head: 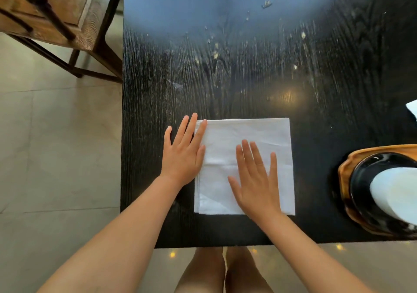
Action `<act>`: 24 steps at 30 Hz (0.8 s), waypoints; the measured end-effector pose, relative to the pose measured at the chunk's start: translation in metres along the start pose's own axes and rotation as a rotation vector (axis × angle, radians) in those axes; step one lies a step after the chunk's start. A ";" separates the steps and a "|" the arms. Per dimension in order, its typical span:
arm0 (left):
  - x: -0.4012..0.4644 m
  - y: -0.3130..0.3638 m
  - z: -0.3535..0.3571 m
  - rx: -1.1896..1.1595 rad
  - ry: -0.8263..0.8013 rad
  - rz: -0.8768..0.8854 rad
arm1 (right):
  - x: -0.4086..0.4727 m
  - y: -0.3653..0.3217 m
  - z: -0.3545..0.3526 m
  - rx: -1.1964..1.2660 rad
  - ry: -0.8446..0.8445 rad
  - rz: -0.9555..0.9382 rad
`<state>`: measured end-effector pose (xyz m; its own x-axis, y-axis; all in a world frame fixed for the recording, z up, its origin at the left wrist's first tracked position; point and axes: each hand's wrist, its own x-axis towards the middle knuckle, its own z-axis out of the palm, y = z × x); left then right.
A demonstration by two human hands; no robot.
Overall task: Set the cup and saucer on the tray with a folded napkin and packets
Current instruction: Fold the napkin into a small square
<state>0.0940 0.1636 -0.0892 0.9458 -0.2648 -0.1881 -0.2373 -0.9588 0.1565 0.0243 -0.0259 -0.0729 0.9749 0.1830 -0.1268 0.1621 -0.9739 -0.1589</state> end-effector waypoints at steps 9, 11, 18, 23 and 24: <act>0.000 0.001 -0.003 0.002 -0.036 -0.012 | -0.038 0.068 -0.003 -0.103 -0.071 0.089; -0.002 0.011 -0.006 0.001 -0.012 -0.107 | -0.041 0.070 -0.004 -0.107 -0.067 0.094; -0.047 0.137 0.017 -0.072 0.090 0.177 | -0.042 0.070 -0.002 -0.087 -0.056 0.090; -0.062 0.095 0.030 -0.018 0.022 0.148 | -0.042 0.071 -0.001 -0.062 -0.041 0.084; -0.064 0.080 0.028 0.005 0.021 0.119 | -0.042 0.071 -0.002 -0.059 -0.042 0.081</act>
<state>0.0084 0.1008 -0.0922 0.9154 -0.3742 -0.1487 -0.3488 -0.9214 0.1713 -0.0046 -0.1032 -0.0773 0.9782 0.1077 -0.1776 0.0930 -0.9917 -0.0888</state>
